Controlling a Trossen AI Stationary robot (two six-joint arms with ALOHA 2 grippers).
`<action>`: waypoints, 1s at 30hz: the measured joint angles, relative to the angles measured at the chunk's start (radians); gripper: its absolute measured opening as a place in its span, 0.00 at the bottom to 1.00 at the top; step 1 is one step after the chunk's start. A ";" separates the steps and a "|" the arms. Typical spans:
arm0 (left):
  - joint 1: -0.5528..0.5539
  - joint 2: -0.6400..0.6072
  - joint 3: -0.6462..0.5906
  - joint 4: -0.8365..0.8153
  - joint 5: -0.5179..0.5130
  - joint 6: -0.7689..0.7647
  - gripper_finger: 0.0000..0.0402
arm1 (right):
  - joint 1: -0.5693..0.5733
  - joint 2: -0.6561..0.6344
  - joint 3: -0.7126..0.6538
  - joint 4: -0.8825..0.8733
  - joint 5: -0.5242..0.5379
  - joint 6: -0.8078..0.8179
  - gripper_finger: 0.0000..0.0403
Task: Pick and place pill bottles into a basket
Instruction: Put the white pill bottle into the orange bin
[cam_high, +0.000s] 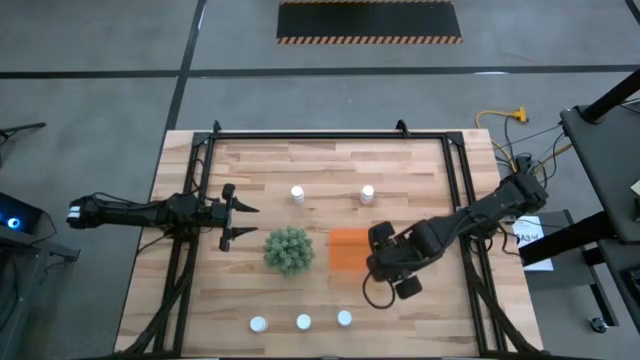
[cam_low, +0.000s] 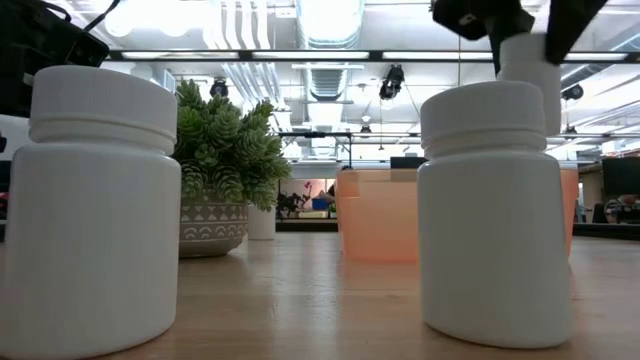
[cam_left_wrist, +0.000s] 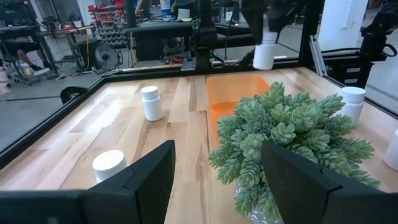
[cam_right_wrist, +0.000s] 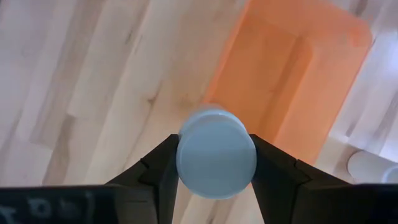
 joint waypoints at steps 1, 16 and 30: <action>0.000 0.000 0.000 0.000 0.000 0.000 0.55 | -0.006 -0.005 -0.013 0.001 -0.001 -0.003 0.37; 0.000 0.000 0.000 0.000 0.000 0.000 0.55 | -0.114 -0.192 -0.264 0.195 -0.009 -0.001 0.38; 0.000 0.000 0.000 0.000 0.000 0.000 0.55 | -0.123 -0.193 -0.381 0.304 -0.037 0.005 0.39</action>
